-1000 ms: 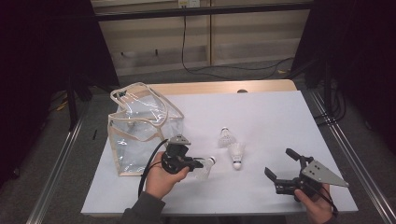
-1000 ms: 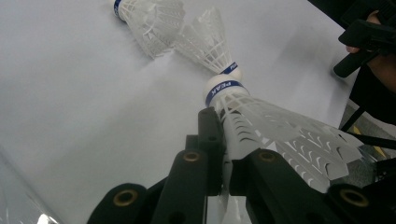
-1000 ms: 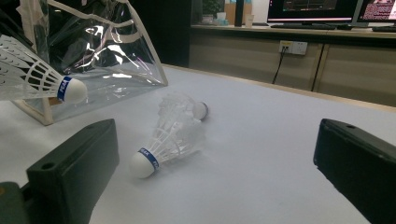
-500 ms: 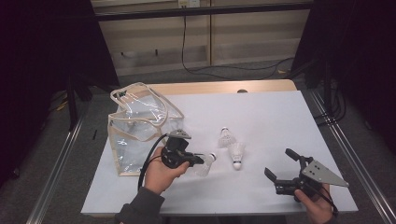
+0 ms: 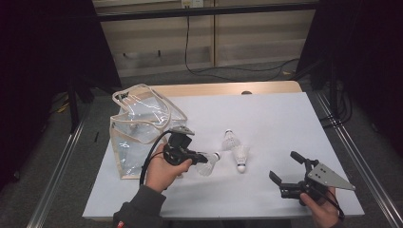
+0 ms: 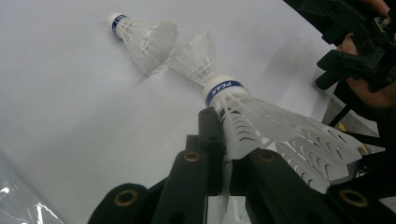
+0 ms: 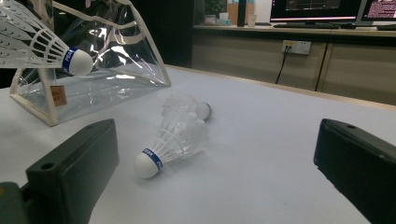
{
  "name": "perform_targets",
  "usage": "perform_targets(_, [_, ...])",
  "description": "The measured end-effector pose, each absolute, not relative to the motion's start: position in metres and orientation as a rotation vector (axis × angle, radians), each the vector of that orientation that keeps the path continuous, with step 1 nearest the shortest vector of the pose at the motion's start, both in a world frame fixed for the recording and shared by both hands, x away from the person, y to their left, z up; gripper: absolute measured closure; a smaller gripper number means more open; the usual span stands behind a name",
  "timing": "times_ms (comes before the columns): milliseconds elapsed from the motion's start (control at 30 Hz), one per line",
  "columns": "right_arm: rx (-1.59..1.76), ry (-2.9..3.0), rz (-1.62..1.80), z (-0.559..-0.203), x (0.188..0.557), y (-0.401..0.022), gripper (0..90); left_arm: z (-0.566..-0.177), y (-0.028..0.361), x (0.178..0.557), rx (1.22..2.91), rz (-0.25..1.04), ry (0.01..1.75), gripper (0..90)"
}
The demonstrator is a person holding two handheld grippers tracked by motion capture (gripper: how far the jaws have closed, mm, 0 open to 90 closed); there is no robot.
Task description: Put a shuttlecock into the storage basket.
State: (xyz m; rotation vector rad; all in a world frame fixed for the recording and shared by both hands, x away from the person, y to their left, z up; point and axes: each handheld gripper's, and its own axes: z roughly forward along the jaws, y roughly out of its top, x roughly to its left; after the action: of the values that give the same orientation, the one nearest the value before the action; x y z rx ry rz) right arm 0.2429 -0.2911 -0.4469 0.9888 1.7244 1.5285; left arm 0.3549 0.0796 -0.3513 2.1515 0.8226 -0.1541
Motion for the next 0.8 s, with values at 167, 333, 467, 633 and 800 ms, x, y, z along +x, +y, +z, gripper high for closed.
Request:
perform_targets(167, [0.986,1.73,1.534,-0.447,0.243,-0.29,0.0,-0.344,0.079,0.357,2.153,-0.155,0.82,88.5])
perform_targets(333, [0.986,1.73,1.535,-0.447,0.243,-0.291,0.0,-0.337,0.077,0.358,2.166,-0.146,0.814,88.4])
perform_targets(467, [0.985,1.733,1.535,-0.447,0.243,-0.291,0.0,-0.334,0.077,0.361,2.166,-0.152,0.814,88.5])
perform_targets(633, [0.984,1.732,1.54,-0.447,0.243,-0.29,0.0,-0.331,0.075,0.362,2.174,-0.15,0.811,88.5])
perform_targets(800, [0.983,1.731,1.54,-0.447,0.243,-0.291,0.0,-0.328,0.074,0.364,2.18,-0.157,0.806,88.5])
